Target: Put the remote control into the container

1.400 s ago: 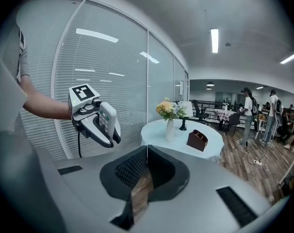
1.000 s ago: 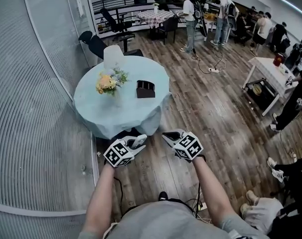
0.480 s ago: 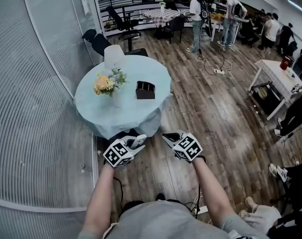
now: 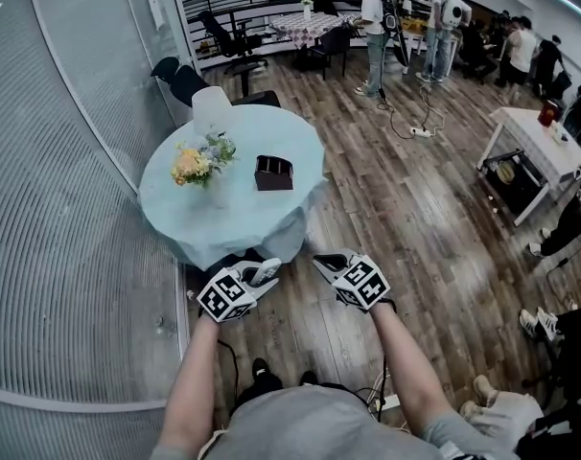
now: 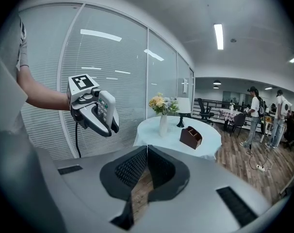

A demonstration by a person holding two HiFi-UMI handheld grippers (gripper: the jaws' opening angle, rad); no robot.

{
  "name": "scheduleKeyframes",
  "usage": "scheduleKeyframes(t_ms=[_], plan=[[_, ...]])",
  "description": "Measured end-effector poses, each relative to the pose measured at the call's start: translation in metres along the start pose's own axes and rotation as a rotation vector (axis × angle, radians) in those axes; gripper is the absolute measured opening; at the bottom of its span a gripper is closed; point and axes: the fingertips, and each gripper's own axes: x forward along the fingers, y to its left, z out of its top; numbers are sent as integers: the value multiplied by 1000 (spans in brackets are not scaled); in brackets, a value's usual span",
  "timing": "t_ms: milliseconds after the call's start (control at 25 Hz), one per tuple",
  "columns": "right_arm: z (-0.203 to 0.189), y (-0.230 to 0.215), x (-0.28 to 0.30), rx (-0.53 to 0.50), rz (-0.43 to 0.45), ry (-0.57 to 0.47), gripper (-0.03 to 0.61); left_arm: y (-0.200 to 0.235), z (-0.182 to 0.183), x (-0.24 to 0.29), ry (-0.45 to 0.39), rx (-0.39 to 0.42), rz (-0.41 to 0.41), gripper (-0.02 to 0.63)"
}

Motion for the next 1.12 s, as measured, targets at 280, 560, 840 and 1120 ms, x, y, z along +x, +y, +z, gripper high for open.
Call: scheduleKeyframes(t_ms=[280,560,840,1120], plan=[[-8,-5,9,19,-14,17,18,8,-7,5,5,-3,-25,69],[-7,-16,34,5,-18,84,18,41,-14,7,-1,-20,-29,69],[3,-38,56,-6,-35,106,18,70,-11,13,-30,-12,-43,69],[12,-53,79,-10,-63,138,18,97,-5,18,-35,40,-62,69]])
